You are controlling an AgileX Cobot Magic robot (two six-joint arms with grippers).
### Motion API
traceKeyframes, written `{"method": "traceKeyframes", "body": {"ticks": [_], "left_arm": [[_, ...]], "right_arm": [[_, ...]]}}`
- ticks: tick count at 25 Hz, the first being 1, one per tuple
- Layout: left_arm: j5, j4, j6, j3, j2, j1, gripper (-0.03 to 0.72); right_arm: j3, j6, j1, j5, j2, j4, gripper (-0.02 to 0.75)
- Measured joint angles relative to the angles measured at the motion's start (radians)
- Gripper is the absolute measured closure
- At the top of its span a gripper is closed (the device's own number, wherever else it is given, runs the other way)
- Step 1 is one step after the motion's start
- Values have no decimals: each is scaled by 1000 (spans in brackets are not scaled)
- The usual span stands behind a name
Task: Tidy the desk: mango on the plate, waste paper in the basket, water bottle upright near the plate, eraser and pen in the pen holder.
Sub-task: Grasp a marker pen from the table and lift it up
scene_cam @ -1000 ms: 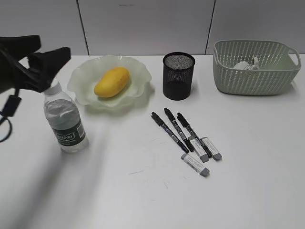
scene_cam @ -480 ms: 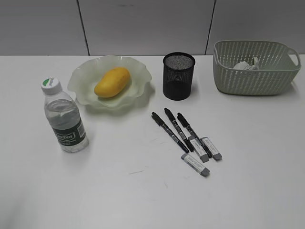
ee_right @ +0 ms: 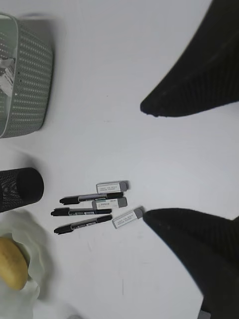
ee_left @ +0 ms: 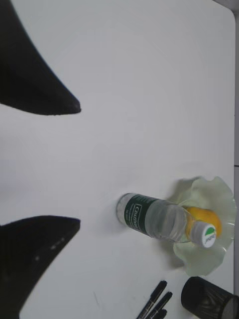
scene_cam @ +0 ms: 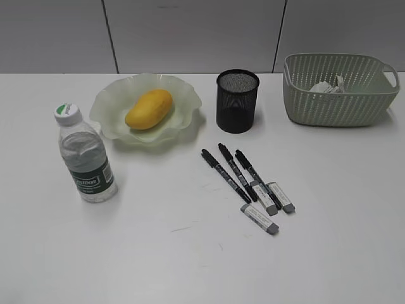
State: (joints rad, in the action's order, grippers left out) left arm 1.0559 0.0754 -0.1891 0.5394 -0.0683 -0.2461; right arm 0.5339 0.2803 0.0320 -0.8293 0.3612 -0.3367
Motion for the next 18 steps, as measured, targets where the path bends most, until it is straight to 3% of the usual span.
{"method": "traceKeyframes", "body": {"ticks": [6, 10, 12, 14, 16, 18], "left_arm": [[3, -8, 10, 0, 75, 2, 214], [3, -8, 10, 0, 75, 9, 233], [3, -8, 10, 0, 75, 9, 241], [3, -8, 10, 0, 75, 9, 244], [3, -9, 10, 0, 75, 9, 246], [3, -9, 10, 0, 75, 9, 249]], "right_arm": [[12, 138, 10, 149, 325, -60, 272], [82, 163, 134, 255, 651, -62, 273], [170, 97, 248, 318, 846, -1, 273], [291, -58, 361, 337, 1049, 130, 273], [452, -212, 410, 304, 1249, 254, 273], [600, -270, 425, 234, 1439, 299, 273]]}}
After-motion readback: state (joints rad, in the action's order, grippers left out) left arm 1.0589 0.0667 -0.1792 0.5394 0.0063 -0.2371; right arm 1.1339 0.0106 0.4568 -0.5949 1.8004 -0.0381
